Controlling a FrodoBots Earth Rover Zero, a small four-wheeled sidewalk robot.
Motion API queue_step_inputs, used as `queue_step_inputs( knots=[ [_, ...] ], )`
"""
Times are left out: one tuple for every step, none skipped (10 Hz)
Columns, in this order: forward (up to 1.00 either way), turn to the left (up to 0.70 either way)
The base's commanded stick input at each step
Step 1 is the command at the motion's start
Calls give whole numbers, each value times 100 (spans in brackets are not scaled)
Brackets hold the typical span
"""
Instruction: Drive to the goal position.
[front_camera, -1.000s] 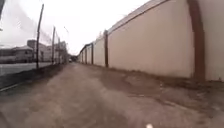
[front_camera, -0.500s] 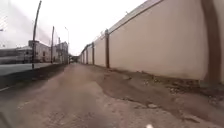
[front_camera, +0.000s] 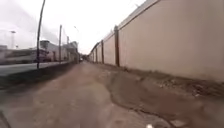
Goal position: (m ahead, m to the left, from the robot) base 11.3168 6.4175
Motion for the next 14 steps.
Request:
queue_step_inputs(
  knots=[
    [85, 5],
    [85, 5],
    [85, 5],
    [85, 5],
    [85, 20],
    [85, 38],
    [85, 39],
    [85, 33],
    [85, 14],
    [85, 5],
    [85, 5],
    [85, 5],
    [85, 5],
    [85, 5]
  ],
)
